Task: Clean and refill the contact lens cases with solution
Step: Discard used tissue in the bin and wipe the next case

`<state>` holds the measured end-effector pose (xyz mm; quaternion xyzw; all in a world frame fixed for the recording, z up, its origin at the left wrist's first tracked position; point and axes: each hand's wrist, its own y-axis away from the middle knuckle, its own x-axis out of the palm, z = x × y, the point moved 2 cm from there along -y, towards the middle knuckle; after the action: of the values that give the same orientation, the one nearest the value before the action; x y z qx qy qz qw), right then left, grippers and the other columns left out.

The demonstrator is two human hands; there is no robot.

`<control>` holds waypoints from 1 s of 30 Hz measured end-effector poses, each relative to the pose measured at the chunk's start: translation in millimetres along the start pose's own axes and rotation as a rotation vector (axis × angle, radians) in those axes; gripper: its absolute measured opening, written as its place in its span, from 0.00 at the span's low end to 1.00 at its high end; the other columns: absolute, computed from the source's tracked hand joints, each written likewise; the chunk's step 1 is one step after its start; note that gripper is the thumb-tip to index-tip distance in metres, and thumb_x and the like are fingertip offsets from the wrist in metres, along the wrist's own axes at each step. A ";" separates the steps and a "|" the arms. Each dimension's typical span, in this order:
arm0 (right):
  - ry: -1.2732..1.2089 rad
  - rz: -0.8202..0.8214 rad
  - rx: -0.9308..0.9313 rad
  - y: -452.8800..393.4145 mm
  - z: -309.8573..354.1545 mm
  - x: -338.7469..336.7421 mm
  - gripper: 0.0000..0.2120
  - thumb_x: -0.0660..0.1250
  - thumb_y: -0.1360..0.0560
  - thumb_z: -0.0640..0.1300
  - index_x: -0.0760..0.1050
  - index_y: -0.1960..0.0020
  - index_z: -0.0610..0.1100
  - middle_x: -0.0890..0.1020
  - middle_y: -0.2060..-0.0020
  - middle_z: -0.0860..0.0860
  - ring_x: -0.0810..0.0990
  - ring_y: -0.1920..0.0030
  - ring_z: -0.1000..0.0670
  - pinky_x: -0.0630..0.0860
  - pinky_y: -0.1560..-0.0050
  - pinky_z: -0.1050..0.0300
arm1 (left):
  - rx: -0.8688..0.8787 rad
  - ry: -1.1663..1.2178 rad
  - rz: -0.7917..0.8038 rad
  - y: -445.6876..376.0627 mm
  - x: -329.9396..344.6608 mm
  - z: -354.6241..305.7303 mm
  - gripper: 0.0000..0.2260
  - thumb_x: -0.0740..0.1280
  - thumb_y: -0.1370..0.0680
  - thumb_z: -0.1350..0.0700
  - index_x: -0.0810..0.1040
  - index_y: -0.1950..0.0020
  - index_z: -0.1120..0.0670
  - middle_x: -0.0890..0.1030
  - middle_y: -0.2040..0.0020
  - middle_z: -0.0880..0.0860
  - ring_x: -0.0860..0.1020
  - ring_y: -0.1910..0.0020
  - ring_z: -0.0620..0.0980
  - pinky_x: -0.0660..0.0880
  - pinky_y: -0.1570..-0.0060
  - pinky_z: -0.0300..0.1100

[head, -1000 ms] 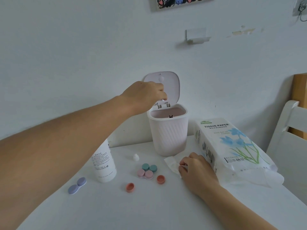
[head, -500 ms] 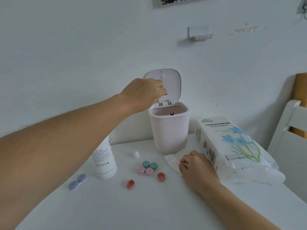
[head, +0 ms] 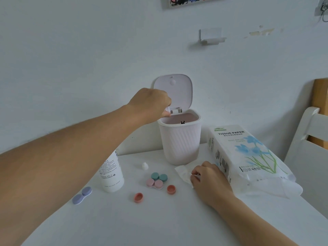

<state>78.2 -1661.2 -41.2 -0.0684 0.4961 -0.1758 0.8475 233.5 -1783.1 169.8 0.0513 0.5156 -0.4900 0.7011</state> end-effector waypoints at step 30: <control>-0.197 -0.262 -0.277 15.8 21.2 -22.2 0.04 0.73 0.24 0.41 0.86 0.51 0.47 0.81 0.61 0.50 0.80 0.60 0.52 0.75 0.56 0.60 | -0.615 1.391 -0.109 231.8 63.9 -48.4 0.15 0.78 0.28 0.58 0.84 0.53 0.37 0.85 0.56 0.41 0.76 0.72 0.39 0.69 0.69 0.29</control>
<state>90.2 -1639.6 -17.0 -0.2651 0.4173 -0.2072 0.8442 371.7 -1676.4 -2.5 0.1249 0.9536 -0.2130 0.1724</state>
